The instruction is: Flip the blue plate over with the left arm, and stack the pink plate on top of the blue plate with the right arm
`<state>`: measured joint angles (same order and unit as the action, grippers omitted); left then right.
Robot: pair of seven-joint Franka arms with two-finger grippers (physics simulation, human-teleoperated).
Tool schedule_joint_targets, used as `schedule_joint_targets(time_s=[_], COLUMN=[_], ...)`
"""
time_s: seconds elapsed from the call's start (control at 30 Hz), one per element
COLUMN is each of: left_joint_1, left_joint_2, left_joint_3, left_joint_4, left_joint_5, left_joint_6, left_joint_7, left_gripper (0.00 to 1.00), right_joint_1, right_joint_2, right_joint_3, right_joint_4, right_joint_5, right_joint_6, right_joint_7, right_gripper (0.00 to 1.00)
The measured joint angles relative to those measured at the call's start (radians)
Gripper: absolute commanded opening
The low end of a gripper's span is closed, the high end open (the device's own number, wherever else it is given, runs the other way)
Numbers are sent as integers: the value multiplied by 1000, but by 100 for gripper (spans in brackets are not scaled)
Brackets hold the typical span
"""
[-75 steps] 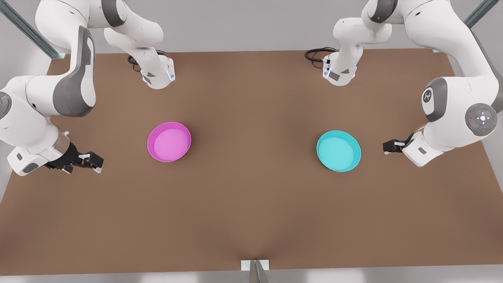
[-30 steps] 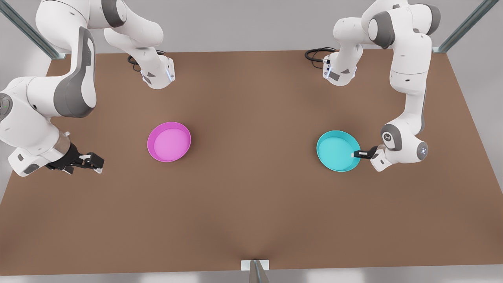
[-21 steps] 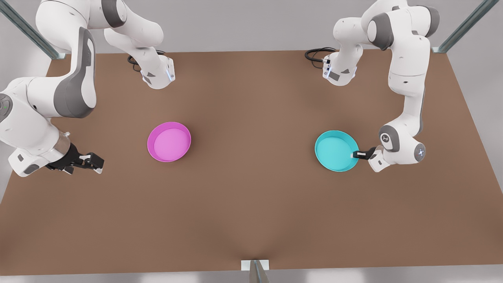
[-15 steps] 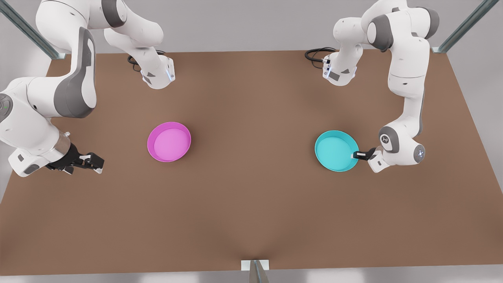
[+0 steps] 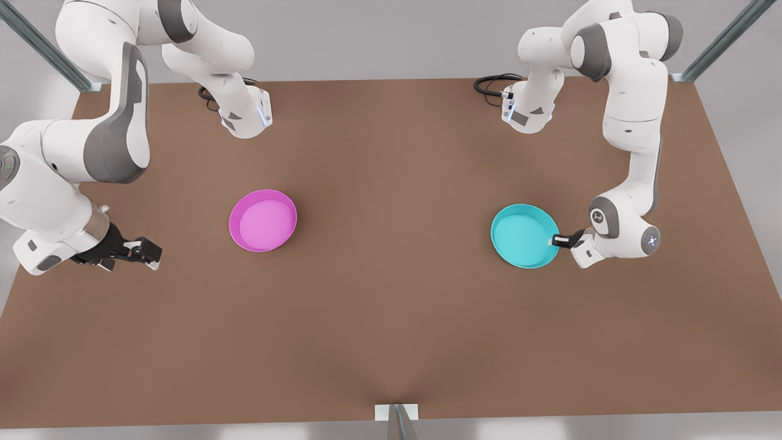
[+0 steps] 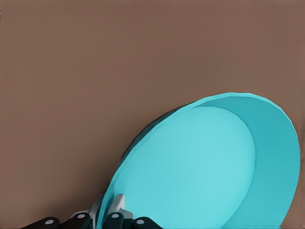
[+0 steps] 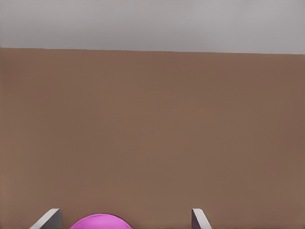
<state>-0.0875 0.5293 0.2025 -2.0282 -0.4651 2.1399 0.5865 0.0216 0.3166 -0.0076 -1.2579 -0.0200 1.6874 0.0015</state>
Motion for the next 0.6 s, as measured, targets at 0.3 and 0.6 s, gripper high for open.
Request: schedule_joint_targets(time_s=[0.3, 0.6], left_joint_1=[0, -1], left_joint_2=[-20, -60], left_joint_3=[6, 6], left_joint_4=[32, 63], left_joint_5=[49, 74], left_joint_6=[-78, -129], left_joint_7=[-14, -49], left_gripper=[21, 21], right_joint_1=[0, 0], right_joint_2=[0, 1], right_joint_3=[1, 0], right_joint_4=[0, 0], right_joint_5=[0, 0], right_joint_6=[0, 0], right_joint_7=[0, 0], right_gripper=[100, 100])
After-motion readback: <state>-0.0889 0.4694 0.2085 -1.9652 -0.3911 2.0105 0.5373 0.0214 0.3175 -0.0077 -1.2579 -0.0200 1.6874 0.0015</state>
